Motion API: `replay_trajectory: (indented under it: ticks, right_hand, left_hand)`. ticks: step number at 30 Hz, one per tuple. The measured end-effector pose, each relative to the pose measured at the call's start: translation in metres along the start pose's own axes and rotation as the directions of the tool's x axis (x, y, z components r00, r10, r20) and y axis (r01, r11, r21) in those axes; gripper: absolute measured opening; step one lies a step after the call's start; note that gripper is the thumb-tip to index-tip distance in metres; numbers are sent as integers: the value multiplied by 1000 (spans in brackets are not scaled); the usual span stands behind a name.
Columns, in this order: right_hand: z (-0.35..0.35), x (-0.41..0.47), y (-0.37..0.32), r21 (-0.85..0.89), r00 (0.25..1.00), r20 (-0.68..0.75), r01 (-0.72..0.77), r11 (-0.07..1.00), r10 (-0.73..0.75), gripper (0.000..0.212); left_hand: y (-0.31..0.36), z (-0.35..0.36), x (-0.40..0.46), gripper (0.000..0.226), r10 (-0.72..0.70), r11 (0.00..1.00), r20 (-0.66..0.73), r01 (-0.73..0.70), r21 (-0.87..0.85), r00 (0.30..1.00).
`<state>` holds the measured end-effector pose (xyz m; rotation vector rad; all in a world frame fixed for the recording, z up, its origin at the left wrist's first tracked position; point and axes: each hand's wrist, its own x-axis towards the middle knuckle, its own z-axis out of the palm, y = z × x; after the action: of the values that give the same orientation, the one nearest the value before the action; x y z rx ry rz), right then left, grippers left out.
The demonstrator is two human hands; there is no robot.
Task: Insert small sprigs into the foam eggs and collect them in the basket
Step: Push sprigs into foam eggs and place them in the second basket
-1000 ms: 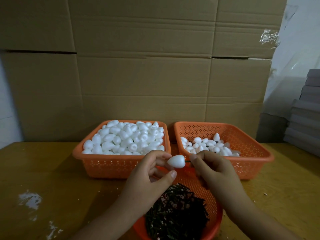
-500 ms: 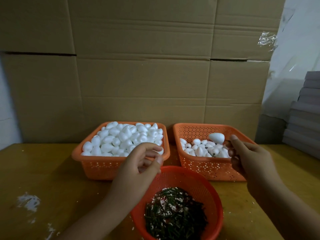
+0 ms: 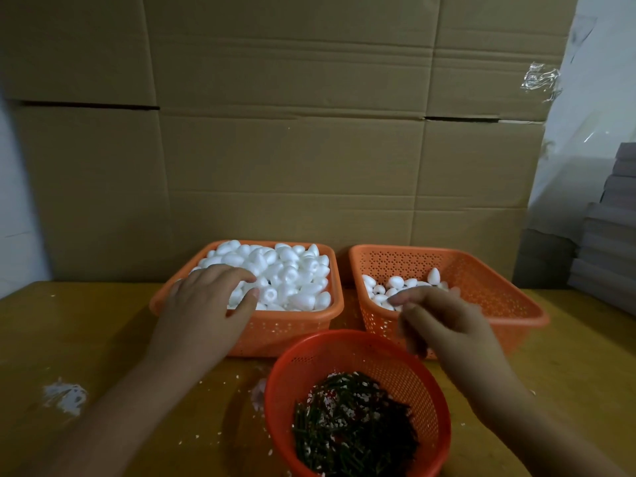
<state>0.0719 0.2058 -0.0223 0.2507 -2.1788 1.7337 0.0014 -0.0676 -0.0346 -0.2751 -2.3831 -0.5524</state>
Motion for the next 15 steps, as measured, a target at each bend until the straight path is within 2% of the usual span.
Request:
replay_trajectory:
  ticks: [2,4,6,8,10,12,15]
  right_hand:
    - [9,-5,-1,-92,985,170,58,994,-41,25]
    - [15,-9,4,-288,945,312,191,938,-97,20]
    - [19,-10,16,-510,871,470,401,761,-144,14]
    - [23,-13,25,-598,781,621,526,605,-65,29]
    - [24,-15,30,-620,761,649,525,583,7,42]
    - [23,-14,32,-608,756,655,537,584,-12,47]
    - [24,-13,32,-589,737,676,553,589,-15,49]
  left_hand:
    - [-8,1,1,34,-44,991,111,30,127,993]
    - [-15,3,1,41,-80,976,202,36,214,976]
    - [-17,3,2,51,-85,967,249,20,253,965]
    - [-17,3,2,52,-67,964,259,-5,267,964]
    - [-17,3,2,50,-47,959,275,-34,283,960]
    - [-19,3,2,53,-41,951,303,-55,303,952]
    - [-22,2,3,74,-27,960,342,-71,272,939]
